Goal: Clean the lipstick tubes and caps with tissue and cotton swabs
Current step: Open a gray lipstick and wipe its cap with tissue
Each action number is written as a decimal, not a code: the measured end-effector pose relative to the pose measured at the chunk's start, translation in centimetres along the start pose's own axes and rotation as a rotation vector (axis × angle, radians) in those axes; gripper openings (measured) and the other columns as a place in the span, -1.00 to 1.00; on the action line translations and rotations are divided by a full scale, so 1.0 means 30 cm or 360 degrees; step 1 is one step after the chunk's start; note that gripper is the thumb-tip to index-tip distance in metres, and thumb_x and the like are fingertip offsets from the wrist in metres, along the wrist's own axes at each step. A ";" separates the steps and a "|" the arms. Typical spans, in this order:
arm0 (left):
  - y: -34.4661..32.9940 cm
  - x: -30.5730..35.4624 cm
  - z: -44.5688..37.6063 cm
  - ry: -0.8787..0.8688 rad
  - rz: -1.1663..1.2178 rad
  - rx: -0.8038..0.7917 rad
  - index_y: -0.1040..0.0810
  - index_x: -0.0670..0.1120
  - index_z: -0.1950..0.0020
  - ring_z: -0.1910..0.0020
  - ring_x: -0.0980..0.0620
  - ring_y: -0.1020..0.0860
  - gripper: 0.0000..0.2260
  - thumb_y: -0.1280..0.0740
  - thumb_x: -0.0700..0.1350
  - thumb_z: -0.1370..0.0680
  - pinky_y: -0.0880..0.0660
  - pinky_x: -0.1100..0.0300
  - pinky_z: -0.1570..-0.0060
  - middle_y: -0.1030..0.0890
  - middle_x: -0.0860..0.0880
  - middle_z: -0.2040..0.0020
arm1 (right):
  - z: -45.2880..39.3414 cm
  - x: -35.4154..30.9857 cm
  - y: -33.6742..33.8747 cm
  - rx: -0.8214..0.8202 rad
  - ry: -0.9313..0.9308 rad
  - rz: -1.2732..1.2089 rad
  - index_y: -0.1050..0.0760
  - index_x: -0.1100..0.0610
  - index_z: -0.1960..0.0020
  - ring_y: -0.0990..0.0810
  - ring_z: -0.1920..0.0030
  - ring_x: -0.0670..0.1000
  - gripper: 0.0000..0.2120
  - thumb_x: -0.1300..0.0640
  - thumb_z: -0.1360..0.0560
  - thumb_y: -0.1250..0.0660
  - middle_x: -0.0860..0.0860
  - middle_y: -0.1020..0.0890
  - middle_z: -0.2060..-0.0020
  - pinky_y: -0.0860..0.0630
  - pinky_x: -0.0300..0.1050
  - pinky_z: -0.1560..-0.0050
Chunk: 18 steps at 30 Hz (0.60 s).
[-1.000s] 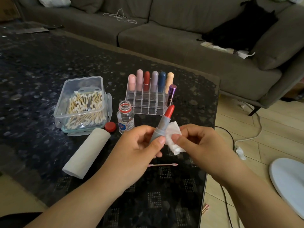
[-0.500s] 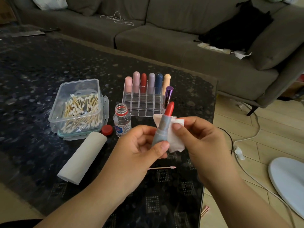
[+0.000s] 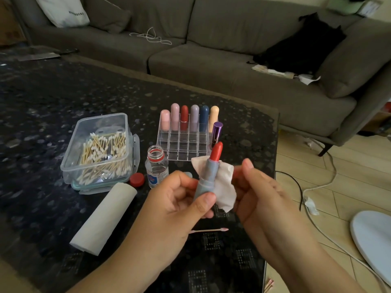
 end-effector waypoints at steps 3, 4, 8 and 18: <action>-0.013 0.002 0.003 0.0010 0.0021 -0.0023 -0.53 -0.22 0.09 0.30 0.05 -0.63 -0.71 -0.41 -0.07 -0.30 -0.53 0.32 0.24 -0.68 -0.12 0.21 | -0.004 0.022 -0.006 0.0020 -0.0064 -0.0038 -0.64 0.16 0.18 -0.60 0.27 0.03 -0.70 -0.09 -0.46 -0.39 0.15 -0.66 0.25 -0.55 -0.10 0.21; -0.016 0.003 0.005 0.0010 0.0027 -0.0028 -0.53 -0.23 0.09 0.30 0.05 -0.63 -0.71 -0.41 -0.08 -0.30 -0.54 0.32 0.24 -0.68 -0.12 0.21 | -0.006 0.027 -0.013 -0.0003 -0.0071 -0.0092 -0.62 0.13 0.18 -0.59 0.28 0.01 -0.75 -0.07 -0.40 -0.45 0.14 -0.65 0.25 -0.54 -0.13 0.26; -0.017 0.014 0.010 -0.0003 0.0039 -0.0059 -0.54 -0.24 0.08 0.31 0.03 -0.62 -0.71 -0.41 -0.08 -0.30 -0.54 0.32 0.25 -0.68 -0.13 0.22 | -0.006 0.030 -0.061 -0.0194 -0.0112 -0.0262 -0.60 0.20 -0.05 -0.60 0.27 0.01 -0.73 0.07 -0.42 -0.43 0.11 -0.66 0.20 -0.53 -0.16 0.32; -0.073 -0.017 0.033 0.0184 0.0390 -0.0401 -0.65 -0.03 0.19 0.35 0.05 -0.55 -0.87 -0.43 -0.02 -0.32 -0.49 0.27 0.25 -0.63 -0.08 0.28 | 0.015 0.008 -0.118 -0.0564 -0.0088 -0.0234 -0.56 0.25 -0.14 -0.53 0.40 0.04 -0.60 -0.02 -0.44 -0.35 0.16 -0.59 0.33 -0.50 -0.12 0.37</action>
Point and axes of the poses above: each hand's wrist, its own z-axis away from the middle knuckle, its own y-axis out of the back of the hand, x = y × z, the point moved 10 cm from there along -z, towards the middle knuckle
